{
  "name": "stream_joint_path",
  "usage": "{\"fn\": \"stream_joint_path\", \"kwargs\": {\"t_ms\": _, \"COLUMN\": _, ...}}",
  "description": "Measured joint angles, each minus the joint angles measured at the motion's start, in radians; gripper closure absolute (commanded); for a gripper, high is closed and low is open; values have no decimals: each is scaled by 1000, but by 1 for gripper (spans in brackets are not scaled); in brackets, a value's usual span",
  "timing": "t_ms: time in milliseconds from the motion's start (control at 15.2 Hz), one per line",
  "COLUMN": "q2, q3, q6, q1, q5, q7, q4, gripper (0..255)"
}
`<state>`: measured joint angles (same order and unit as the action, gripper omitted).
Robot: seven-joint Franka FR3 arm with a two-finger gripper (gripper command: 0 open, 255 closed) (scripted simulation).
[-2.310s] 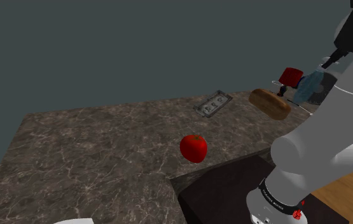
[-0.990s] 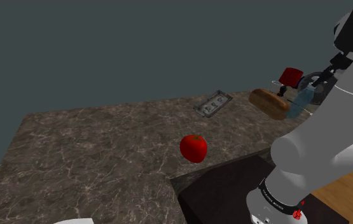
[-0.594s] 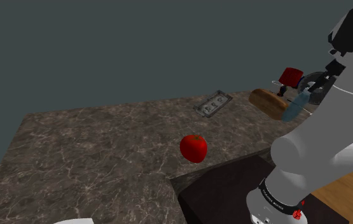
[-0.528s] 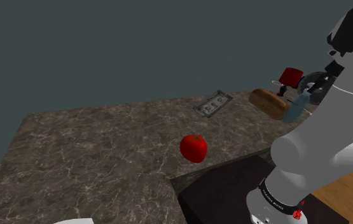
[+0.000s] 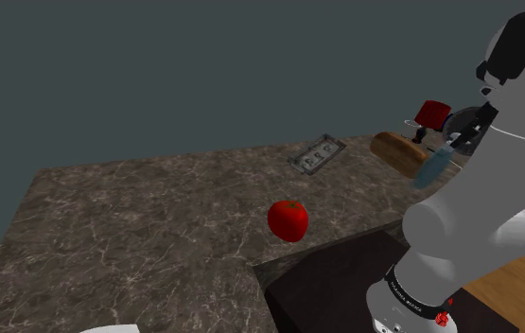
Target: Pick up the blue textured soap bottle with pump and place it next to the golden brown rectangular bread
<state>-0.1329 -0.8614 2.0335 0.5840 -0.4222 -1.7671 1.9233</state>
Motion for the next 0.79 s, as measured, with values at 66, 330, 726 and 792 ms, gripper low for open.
{"fn": "stream_joint_path", "kwargs": {"t_ms": 66, "q2": -5, "q3": 1, "q6": 11, "q1": 2, "q5": -7, "q7": -9, "q4": 10, "gripper": 255}}
{"fn": "stream_joint_path", "kwargs": {"t_ms": 330, "q2": -13, "q3": 3, "q6": 28, "q1": 3, "q5": -18, "q7": -19, "q4": 23, "gripper": 255}}
{"fn": "stream_joint_path", "kwargs": {"t_ms": 726, "q2": -15, "q3": 4, "q6": 29, "q1": 4, "q5": -19, "q7": -20, "q4": 23, "gripper": 0}}
{"fn": "stream_joint_path", "kwargs": {"t_ms": 792, "q2": -15, "q3": 4, "q6": 29, "q1": 4, "q5": -19, "q7": -20, "q4": 23, "gripper": 0}}
